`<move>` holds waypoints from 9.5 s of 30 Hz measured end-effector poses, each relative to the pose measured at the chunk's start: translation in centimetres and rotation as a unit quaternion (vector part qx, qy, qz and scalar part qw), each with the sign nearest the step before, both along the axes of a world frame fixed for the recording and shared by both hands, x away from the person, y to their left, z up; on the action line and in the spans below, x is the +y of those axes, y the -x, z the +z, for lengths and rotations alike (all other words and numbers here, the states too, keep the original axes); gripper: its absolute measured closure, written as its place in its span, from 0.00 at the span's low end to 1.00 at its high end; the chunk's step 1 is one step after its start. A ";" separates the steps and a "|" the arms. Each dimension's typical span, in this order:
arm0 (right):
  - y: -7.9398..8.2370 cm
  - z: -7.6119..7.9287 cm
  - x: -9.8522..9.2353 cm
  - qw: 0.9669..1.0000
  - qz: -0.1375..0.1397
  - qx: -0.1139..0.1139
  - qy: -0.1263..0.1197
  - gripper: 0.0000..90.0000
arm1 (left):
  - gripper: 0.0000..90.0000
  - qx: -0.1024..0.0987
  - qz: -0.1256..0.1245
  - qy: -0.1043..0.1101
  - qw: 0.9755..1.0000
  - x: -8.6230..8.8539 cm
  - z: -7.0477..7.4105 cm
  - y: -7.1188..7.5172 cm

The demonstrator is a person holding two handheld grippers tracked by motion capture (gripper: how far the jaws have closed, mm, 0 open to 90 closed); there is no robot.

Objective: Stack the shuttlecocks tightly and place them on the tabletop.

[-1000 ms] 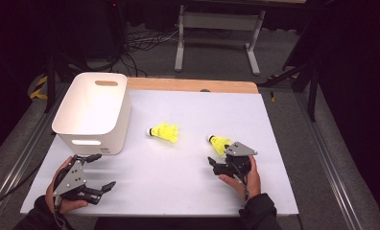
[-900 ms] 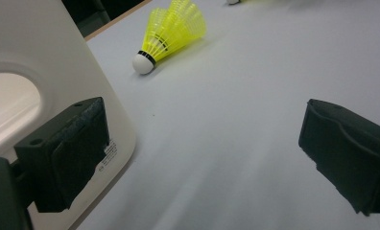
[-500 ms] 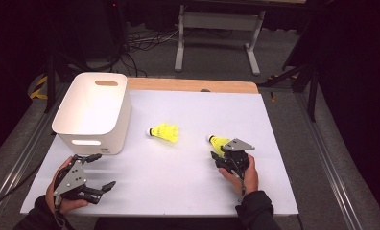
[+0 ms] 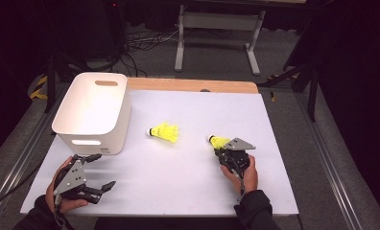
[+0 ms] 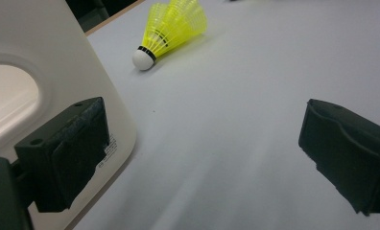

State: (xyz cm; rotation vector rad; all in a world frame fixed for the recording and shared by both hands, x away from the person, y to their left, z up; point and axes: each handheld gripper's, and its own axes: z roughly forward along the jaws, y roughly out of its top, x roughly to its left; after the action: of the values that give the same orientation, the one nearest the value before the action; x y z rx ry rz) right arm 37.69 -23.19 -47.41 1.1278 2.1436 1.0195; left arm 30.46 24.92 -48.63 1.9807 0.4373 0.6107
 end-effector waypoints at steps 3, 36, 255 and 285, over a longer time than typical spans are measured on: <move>-0.1 0.0 0.0 1.000 -0.001 -0.001 0.004 0.97 | 0.05 0.000 0.001 0.000 1.000 0.0 0.0 0.0; 1.2 1.9 -1.4 0.998 0.004 -0.047 -0.037 1.00 | 0.05 0.004 0.004 -0.001 1.000 0.1 -0.1 -0.3; 1.0 5.8 9.2 0.982 0.164 -0.088 0.007 0.46 | 0.06 -0.001 -0.013 -0.007 1.000 0.1 0.2 0.1; 5.7 7.1 4.9 0.978 0.142 -0.153 0.013 0.21 | 0.07 0.003 -0.001 -0.013 1.000 -0.1 0.0 0.0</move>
State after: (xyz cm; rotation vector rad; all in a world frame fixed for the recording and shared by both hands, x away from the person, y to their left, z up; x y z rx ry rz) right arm 32.01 -18.33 -40.33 0.6123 2.0920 1.1988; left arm 30.49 24.82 -48.61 2.0086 0.4321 0.6115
